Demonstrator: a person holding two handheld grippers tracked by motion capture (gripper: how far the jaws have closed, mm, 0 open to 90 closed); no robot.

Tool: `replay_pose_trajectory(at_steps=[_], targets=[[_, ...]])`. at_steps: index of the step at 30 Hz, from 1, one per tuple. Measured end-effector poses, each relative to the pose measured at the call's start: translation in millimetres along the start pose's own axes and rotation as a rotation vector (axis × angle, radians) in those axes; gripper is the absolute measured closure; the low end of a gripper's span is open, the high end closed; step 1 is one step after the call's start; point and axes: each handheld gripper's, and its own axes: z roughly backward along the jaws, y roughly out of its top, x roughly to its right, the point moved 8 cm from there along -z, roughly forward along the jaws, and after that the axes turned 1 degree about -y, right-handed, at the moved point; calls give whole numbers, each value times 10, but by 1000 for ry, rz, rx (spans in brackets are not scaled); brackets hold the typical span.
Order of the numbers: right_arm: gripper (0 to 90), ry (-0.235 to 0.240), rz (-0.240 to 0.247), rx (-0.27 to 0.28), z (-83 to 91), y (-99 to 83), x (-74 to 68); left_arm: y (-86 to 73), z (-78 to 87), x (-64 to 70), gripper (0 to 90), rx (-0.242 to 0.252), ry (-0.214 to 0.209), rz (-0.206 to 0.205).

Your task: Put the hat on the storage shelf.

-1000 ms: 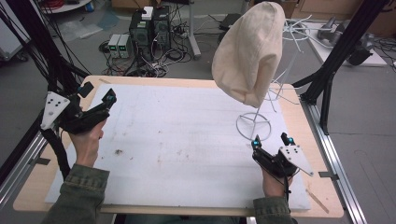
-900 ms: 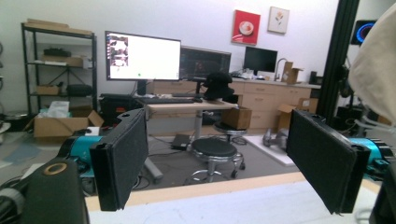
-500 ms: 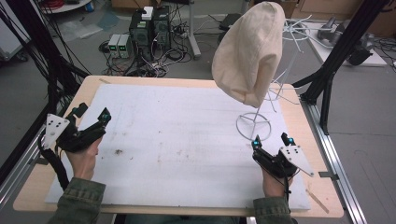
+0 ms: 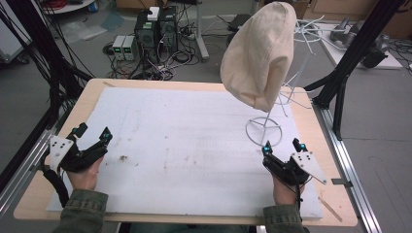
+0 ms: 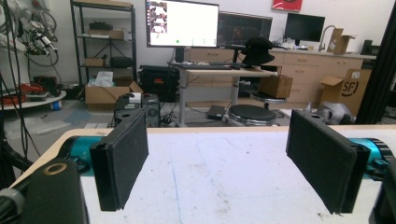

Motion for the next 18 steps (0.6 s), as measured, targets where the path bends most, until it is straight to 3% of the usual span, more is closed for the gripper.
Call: replay_pose_trajectory(at_steps=[3,7,18], targets=[[106,-1,2,3,7,4,6,-92,19,-11,213,-20,8,-42],[106,1,0,-1,9,-2,2,-212,26,-57,207,-60,6,-22],[106,11,-2,-6,-1,-8,-8,-265,43,-83,202,-83,4,-5]])
